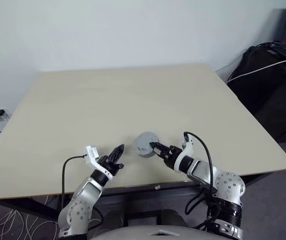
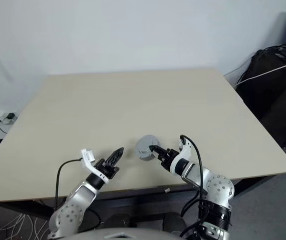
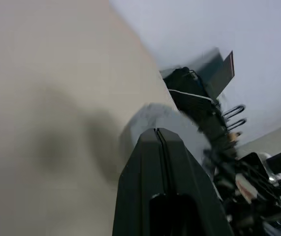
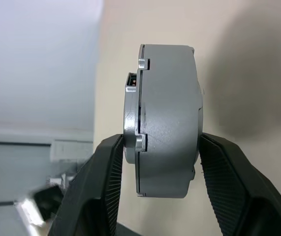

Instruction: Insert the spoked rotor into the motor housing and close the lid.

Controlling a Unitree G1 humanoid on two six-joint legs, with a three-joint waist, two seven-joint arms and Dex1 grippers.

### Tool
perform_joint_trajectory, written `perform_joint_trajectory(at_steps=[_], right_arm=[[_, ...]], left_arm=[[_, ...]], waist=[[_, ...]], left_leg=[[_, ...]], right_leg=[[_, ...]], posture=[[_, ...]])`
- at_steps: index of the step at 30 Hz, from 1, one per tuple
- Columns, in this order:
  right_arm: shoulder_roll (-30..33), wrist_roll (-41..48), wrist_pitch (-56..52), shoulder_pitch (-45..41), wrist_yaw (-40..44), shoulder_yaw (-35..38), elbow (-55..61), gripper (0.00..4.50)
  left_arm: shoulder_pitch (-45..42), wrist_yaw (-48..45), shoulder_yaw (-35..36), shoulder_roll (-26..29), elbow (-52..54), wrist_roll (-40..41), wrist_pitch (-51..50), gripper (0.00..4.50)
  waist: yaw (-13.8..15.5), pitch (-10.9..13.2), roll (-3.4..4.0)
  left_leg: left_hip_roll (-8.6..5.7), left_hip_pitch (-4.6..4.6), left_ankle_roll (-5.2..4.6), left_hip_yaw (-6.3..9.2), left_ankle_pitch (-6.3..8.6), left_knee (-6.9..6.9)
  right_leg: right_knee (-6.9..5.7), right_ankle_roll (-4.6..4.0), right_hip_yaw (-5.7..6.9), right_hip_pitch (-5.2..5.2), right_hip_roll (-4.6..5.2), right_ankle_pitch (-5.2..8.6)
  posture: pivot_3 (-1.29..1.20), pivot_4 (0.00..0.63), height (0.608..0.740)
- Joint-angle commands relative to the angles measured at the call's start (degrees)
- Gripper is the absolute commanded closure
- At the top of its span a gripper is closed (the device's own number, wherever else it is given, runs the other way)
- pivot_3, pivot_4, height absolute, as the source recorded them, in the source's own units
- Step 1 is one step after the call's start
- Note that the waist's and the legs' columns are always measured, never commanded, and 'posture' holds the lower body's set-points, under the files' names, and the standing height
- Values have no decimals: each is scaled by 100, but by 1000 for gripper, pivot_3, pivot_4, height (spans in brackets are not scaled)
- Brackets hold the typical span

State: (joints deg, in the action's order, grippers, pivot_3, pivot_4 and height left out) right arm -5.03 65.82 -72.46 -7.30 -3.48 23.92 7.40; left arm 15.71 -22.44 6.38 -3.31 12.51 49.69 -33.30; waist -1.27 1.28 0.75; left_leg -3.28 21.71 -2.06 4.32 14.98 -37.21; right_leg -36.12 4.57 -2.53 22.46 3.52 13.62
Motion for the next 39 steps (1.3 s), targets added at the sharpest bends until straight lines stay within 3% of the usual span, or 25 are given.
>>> perform_joint_trajectory(at_steps=[1,3,15,39], right_arm=[[-660,655,276,-262,-2,-328,274,2388],[-639,794,376,-281,-50,-479,317,2388],[-324,1464,808,-265,-396,-1217,343,2388],[181,2415,875,53,-936,-1975,326,2388]], left_arm=[[34,149,177,-201,194,794,-340,4320],[107,189,253,-245,188,1124,-426,3891],[481,-147,275,-392,117,2463,-500,26],[398,202,82,-584,47,3188,-55,26]], waist=[[-6,2,0],[-9,3,1],[-8,5,0],[-3,9,-2]], left_leg=[[0,0,0,0,0,0],[0,0,0,0,0,0],[0,3,0,0,1,3],[-1,8,-3,0,3,4]], right_leg=[[0,-2,0,0,0,0],[1,-7,0,0,1,0],[6,-43,0,1,2,4],[13,-44,0,2,3,5]], posture=[[0,0,740],[0,0,740],[0,0,740],[0,0,740]])
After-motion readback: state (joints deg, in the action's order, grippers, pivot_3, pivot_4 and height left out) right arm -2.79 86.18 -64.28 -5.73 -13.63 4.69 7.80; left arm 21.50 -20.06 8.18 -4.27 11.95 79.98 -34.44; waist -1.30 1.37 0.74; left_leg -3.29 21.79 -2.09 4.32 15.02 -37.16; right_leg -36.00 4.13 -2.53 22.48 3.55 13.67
